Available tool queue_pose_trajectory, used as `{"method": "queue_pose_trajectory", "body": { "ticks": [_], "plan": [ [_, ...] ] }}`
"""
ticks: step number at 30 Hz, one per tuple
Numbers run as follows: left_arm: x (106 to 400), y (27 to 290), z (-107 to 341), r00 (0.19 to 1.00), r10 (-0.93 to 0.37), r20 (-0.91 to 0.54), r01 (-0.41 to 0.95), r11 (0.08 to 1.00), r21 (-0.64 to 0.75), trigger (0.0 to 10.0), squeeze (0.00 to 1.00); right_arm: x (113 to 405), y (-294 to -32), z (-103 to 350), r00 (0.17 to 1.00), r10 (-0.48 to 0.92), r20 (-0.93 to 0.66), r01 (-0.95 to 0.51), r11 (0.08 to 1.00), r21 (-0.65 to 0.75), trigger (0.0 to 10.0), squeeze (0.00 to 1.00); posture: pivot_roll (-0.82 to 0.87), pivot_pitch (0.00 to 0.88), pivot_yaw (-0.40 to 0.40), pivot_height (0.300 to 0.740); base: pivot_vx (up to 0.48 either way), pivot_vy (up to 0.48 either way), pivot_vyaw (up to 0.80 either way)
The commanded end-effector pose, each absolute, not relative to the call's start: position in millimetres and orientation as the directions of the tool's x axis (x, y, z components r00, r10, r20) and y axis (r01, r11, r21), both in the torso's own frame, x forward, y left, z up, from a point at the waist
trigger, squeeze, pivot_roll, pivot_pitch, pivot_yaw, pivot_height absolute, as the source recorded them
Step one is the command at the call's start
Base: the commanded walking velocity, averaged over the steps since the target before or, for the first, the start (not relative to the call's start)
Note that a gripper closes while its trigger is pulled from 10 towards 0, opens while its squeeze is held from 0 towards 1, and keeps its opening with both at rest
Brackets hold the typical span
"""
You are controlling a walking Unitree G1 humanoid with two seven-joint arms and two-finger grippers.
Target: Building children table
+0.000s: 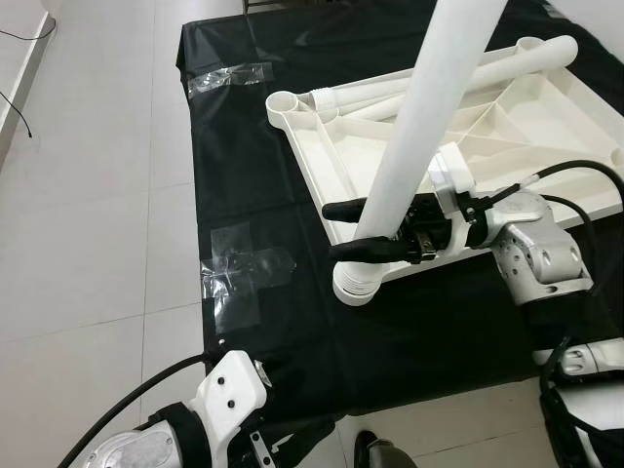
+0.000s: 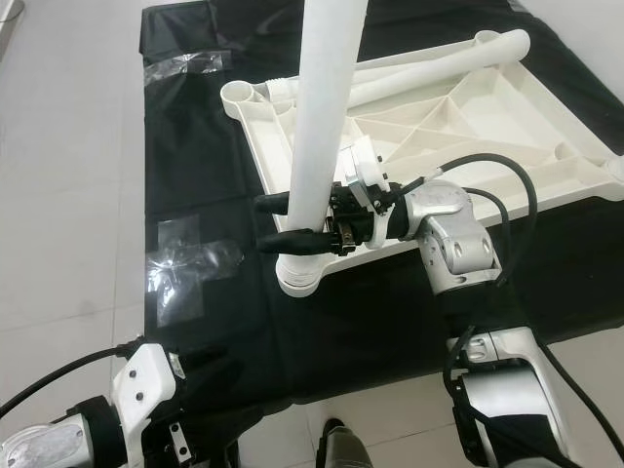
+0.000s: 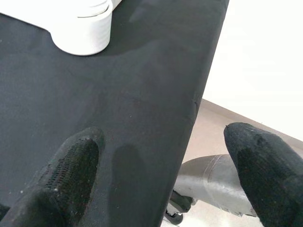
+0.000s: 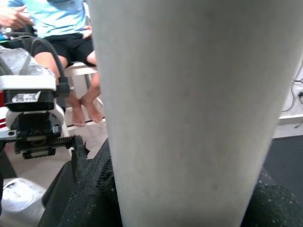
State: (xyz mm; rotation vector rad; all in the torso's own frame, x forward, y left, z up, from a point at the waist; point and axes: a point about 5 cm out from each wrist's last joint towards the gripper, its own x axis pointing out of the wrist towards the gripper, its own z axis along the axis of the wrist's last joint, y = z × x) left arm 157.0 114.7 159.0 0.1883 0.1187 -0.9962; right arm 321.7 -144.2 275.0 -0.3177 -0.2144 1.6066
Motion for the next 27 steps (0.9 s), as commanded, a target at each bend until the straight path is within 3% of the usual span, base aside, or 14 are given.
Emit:
{"method": "queue_pose_trajectory", "body": {
  "ticks": [1, 8, 16, 27],
  "plan": [
    [151.4, 116.5, 157.2, 0.525, -0.825, -0.211, 0.851, 0.517, 0.094, 10.0, 0.0, 324.2, -145.2, 255.8, -0.056, 0.987, -0.15, -0.962, -0.094, -0.258, 10.0, 0.0, 0.13, 0.388, 0.018, 0.74, 0.0, 0.0, 0.0],
    [148.4, 118.5, 158.1, 0.526, -0.823, -0.215, 0.85, 0.519, 0.092, 10.0, 0.0, 318.7, -145.4, 258.9, -0.161, 0.949, -0.272, -0.941, -0.231, -0.249, 10.0, 0.0, 0.14, 0.392, 0.016, 0.74, 0.0, 0.0, 0.0],
    [147.3, 120.3, 158.1, 0.531, -0.817, -0.226, 0.847, 0.522, 0.103, 10.0, 0.0, 317.3, -129.3, 252.3, -0.192, 0.868, -0.458, -0.884, -0.355, -0.304, 10.0, 0.0, 0.15, 0.394, 0.013, 0.74, 0.0, 0.0, 0.0],
    [149.8, 119.4, 157.3, 0.531, -0.817, -0.225, 0.847, 0.521, 0.105, 10.0, 0.0, 324.3, -129.1, 253.8, -0.188, 0.89, -0.415, -0.897, -0.328, -0.296, 10.0, 0.0, 0.14, 0.394, 0.001, 0.74, 0.0, 0.0, 0.0]
  ]
}}
